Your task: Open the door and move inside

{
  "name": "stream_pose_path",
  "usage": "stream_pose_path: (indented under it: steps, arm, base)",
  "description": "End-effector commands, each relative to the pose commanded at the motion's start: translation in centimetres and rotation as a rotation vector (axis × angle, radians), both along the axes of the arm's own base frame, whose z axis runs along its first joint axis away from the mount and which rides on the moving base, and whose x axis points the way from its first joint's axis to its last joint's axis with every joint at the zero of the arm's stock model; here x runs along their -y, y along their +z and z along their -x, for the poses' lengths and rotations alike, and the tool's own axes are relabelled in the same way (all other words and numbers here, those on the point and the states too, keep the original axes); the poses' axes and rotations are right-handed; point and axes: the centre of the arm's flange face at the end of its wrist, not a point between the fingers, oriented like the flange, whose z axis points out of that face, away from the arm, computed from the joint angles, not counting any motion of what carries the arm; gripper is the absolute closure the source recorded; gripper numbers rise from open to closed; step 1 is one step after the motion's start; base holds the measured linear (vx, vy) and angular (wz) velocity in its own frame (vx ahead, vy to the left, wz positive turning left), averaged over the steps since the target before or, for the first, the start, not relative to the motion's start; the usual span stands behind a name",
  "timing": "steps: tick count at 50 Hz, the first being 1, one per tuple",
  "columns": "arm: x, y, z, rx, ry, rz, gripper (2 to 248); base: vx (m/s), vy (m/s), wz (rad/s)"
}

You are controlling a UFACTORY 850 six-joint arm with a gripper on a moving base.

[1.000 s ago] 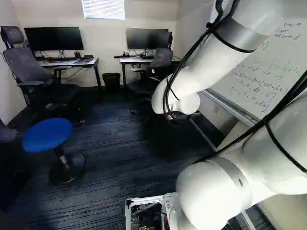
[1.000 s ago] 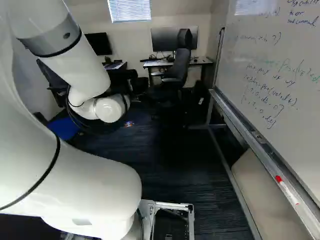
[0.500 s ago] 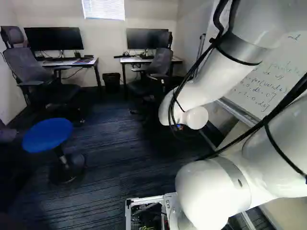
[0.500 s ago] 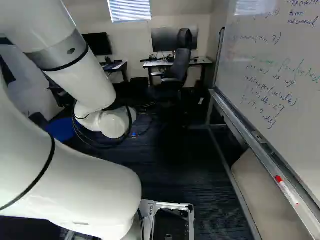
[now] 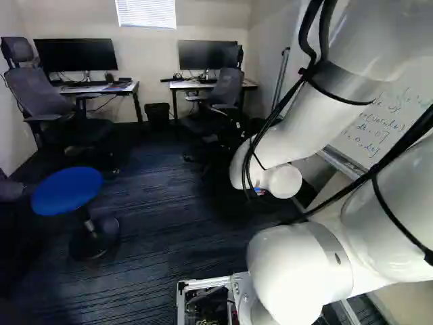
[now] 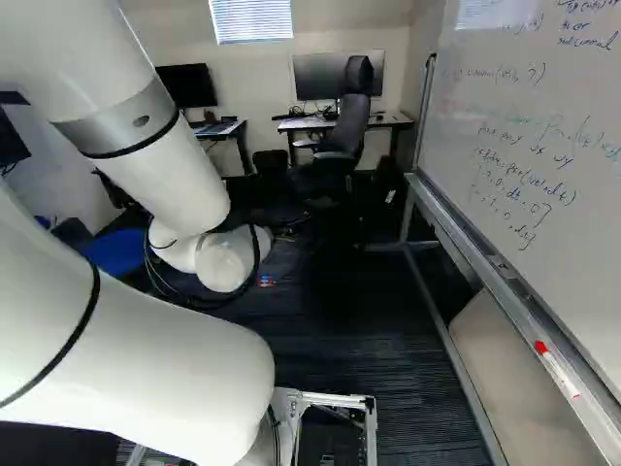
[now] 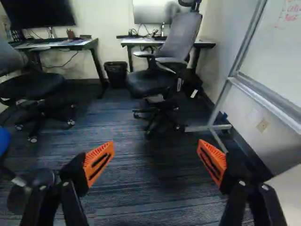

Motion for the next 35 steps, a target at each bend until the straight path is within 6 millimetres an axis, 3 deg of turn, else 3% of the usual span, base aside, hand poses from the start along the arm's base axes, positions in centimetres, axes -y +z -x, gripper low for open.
stream_pose_path:
  steps: [35]
  arm:
    - [0.22, -0.29, 0.35, -0.001, -0.01, -0.001, 3]
  base:
    - [0.0, 0.0, 0.0]
